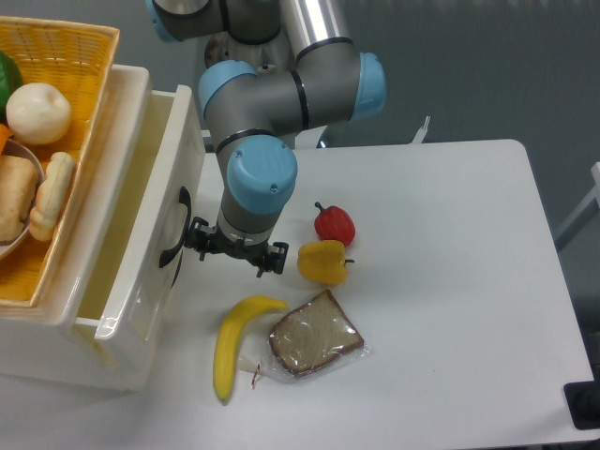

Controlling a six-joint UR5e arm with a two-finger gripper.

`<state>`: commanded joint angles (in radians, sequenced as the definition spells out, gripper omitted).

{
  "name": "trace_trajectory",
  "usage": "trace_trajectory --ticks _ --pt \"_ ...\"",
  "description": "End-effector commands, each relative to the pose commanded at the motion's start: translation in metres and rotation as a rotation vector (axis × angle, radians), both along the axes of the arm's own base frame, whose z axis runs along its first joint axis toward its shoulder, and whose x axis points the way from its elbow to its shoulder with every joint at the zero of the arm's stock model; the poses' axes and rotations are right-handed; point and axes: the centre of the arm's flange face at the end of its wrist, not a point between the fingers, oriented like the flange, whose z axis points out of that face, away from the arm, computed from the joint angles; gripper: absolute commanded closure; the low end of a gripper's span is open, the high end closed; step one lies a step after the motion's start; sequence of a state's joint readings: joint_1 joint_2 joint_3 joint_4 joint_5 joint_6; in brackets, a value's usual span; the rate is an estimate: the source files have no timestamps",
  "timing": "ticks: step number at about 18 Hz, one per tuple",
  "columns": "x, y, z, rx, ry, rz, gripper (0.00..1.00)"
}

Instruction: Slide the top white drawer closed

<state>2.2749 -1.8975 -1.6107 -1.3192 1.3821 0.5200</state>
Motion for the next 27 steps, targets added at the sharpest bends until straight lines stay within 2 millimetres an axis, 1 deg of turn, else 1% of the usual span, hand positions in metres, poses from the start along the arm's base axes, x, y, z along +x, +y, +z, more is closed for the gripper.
trace_trajectory --ticks 2,5,6,8,11,13,14,17,19,21,23,25,26,27 --pt "0.007 0.002 0.004 0.004 0.005 -0.012 0.00" --pt "0.011 0.003 0.008 0.008 0.009 -0.017 0.00" --pt "0.016 0.003 0.013 0.014 0.016 -0.022 0.00" --pt "0.018 0.001 0.017 0.016 0.021 -0.024 0.00" --pt "0.018 0.001 0.015 0.013 0.021 -0.027 0.00" --pt "0.014 0.001 0.015 0.014 0.023 -0.027 0.00" --pt "0.007 -0.001 0.017 0.019 0.027 -0.018 0.00" --pt "-0.029 -0.012 0.026 0.042 0.047 0.023 0.00" --pt "-0.058 -0.022 0.036 0.070 0.069 -0.008 0.00" --pt "-0.082 -0.030 0.042 0.082 0.104 -0.063 0.00" --pt "-0.104 -0.046 0.046 0.048 0.163 -0.133 0.00" --pt "-0.117 -0.057 0.044 0.006 0.196 -0.175 0.00" --pt "-0.126 -0.065 0.045 -0.002 0.207 -0.168 0.00" --pt "-0.140 -0.076 0.048 0.004 0.218 -0.152 0.00"
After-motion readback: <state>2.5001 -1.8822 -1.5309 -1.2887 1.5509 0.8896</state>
